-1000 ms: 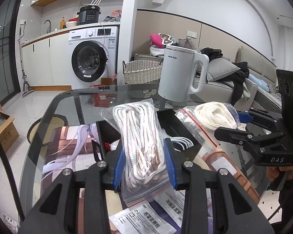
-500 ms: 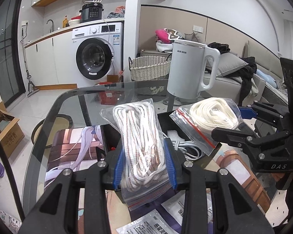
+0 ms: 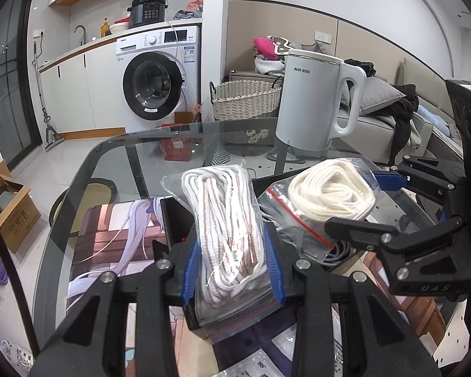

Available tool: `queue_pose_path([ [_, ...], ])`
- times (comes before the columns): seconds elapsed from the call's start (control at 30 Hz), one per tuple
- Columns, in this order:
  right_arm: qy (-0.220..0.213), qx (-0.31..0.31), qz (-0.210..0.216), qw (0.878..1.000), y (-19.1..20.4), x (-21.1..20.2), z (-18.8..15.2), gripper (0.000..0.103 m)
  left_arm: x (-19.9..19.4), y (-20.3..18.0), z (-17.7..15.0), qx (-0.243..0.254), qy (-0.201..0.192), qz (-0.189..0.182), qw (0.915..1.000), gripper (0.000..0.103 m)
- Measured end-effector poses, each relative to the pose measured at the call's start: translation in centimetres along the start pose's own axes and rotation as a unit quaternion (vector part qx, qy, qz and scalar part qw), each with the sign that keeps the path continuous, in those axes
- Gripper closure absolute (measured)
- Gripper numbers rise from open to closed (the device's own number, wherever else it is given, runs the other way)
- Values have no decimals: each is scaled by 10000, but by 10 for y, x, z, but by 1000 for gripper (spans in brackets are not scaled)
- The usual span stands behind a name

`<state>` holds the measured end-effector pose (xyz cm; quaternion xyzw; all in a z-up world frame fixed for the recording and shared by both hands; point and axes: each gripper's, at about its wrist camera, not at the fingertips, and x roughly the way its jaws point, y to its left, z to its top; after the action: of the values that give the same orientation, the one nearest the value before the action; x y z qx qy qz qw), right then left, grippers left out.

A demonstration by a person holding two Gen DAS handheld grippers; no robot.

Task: Organize soft objects
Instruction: 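Lower both bagged ropes into the black box and open both grippers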

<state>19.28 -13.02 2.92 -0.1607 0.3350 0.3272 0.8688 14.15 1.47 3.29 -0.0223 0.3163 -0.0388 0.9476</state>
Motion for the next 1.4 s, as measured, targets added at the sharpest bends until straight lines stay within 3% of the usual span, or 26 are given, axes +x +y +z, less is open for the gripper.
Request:
queue_pose_path([
  [0.3,359,-422,93,9984,9,31,7,44,21,-1,-6,78,317,-50,9995,67],
  [0.63,687,-591,244,9956,6,49,16,43,26,-6,-6,285,380,-84,9988,67],
  [0.83,765,-569,290,9950,0,55,18,37,26,-4,-6,275,415,-89,9987,65],
  [0.93,701,-543,309,9956,-1,54,16,35,25,-5,-5,252,421,-112,9987,62],
  [1.0,563,-514,333,9965,-2,47,15,23,24,-4,-5,205,434,-143,9987,57],
  [1.13,373,-487,275,9977,-4,32,12,17,18,-3,-6,96,361,-126,9992,43],
  [1.3,160,-230,180,9994,-15,14,7,9,7,1,-6,3,233,-62,9997,41],
  [1.4,10,-62,119,9999,-21,1,3,4,-1,5,-6,-92,122,-126,9998,23],
])
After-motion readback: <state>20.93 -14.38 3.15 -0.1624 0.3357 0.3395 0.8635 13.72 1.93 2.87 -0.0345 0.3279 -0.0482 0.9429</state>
